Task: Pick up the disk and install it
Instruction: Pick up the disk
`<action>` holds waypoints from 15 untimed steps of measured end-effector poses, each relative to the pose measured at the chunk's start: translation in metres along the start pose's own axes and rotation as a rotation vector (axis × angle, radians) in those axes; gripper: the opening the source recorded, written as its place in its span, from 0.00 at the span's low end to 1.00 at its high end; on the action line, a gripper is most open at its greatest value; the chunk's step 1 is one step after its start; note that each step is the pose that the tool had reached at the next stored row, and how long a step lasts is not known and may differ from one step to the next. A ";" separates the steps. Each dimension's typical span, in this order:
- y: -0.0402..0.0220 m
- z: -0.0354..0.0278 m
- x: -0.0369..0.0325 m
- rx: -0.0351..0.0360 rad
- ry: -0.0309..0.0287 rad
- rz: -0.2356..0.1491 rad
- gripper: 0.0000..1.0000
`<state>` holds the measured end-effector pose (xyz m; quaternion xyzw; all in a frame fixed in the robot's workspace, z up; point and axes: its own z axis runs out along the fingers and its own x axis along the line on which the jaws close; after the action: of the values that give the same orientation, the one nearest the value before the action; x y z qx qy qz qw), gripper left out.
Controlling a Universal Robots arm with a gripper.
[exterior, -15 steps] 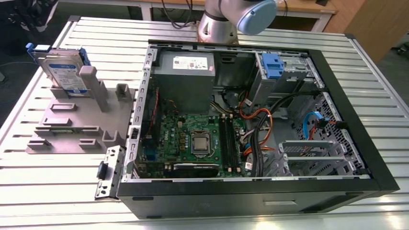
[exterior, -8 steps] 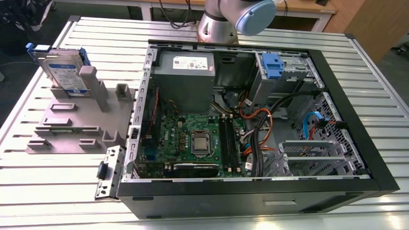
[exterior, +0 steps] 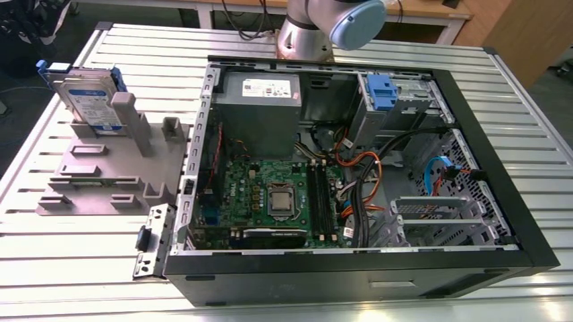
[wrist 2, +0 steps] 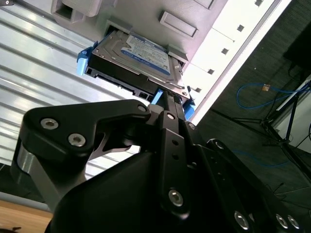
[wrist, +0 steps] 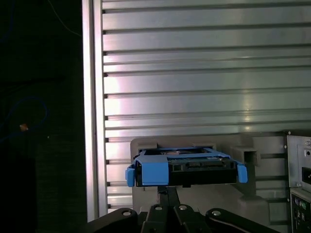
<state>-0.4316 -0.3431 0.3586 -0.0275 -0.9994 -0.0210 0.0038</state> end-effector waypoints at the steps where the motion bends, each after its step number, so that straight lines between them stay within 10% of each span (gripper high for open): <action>1: 0.0000 0.0000 0.0000 0.0000 0.0000 0.000 0.11; 15: 0.0000 0.0001 0.0001 0.0002 0.0011 -0.028 0.11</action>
<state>-0.4317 -0.3430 0.3585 -0.0133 -0.9997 -0.0210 0.0040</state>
